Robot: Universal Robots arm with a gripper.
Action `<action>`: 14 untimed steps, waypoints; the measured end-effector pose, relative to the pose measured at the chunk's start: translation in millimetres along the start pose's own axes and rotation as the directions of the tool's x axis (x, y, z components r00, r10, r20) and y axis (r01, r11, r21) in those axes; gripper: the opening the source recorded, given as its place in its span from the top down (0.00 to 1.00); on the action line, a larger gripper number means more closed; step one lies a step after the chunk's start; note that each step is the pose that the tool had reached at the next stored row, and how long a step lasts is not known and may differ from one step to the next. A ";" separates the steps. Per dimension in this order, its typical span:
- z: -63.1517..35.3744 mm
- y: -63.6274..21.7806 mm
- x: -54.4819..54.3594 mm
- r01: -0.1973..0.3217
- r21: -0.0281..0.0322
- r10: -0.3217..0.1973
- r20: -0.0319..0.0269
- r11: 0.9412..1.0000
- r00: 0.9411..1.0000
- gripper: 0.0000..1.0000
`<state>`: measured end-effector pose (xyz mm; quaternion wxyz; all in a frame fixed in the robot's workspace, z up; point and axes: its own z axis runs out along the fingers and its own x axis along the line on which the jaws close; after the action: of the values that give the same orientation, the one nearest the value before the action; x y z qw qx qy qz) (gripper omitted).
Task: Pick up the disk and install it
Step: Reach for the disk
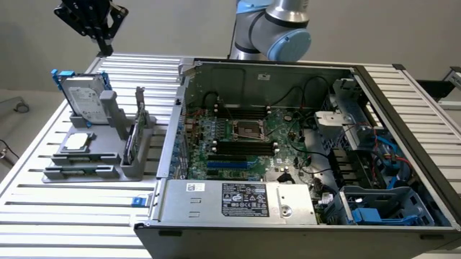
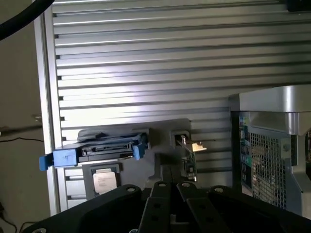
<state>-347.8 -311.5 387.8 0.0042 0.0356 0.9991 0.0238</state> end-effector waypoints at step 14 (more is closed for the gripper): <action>1.7 12.0 53.8 -0.001 0.006 0.001 -0.026 1.000 1.000 0.89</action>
<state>-400.7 -295.6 386.3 -0.0091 0.0358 0.9991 0.0210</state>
